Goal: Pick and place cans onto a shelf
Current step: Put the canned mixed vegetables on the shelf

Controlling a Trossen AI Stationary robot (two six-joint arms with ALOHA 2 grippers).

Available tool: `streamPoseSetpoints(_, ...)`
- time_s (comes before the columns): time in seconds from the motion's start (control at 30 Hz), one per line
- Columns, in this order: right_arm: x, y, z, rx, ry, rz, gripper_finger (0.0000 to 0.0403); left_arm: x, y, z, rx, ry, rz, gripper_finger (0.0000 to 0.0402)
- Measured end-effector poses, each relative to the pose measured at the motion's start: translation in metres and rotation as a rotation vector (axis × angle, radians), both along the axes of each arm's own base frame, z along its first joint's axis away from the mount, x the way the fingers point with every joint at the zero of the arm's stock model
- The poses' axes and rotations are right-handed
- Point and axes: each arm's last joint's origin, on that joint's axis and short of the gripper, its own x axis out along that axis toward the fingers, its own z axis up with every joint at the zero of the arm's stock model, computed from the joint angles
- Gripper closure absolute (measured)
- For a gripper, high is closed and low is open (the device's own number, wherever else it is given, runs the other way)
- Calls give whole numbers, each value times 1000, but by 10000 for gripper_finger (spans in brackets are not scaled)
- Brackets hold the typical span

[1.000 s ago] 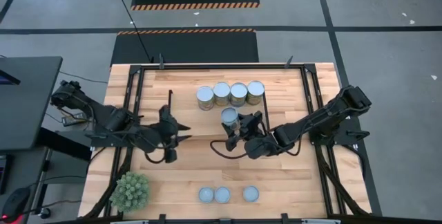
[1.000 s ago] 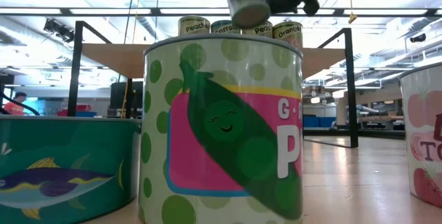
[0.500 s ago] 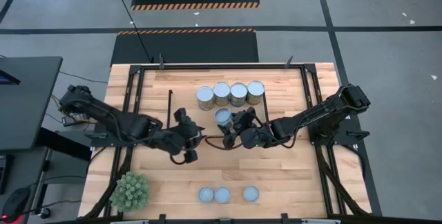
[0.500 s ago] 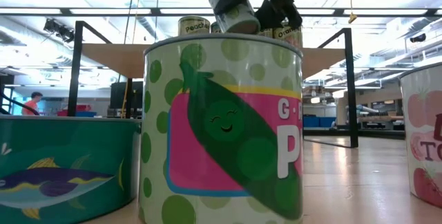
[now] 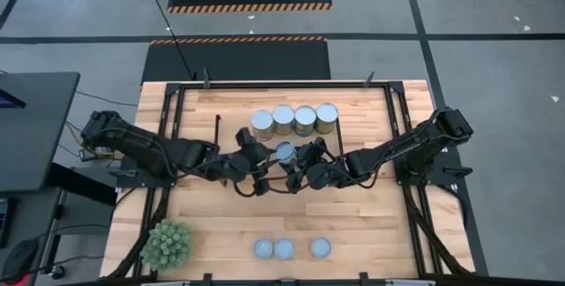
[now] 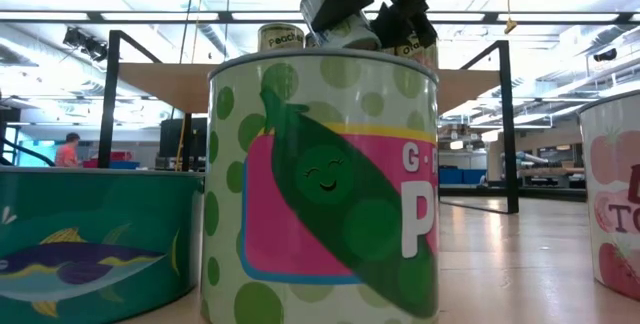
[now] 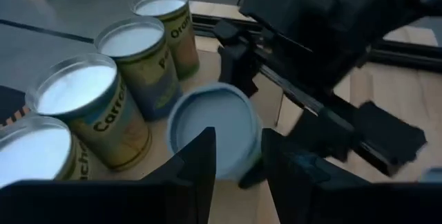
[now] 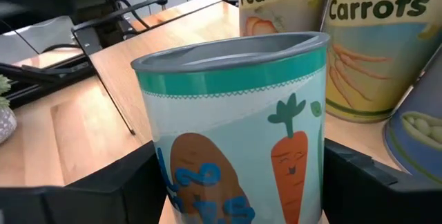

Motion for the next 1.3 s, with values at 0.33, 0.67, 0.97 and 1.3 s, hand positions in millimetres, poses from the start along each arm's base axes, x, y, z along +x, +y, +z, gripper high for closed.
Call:
streamPoseSetpoints(0.33, 2, -5, 0, -20, 17, 9, 93, 14, 16, -5, -65, -4, -35, 278)
streamPoseSetpoints(0.67, 4, -14, -1, 5, 46, 47, 62, 19, 18, -6, -40, -15, -70, 278)
streamPoseSetpoints(0.97, 4, -16, -2, -18, 66, 55, 33, 25, 15, -12, -36, 4, -98, 278)
streamPoseSetpoints(1.3, 3, -17, 4, -48, 140, 53, 36, 24, 16, -11, -33, -7, -90, 278)
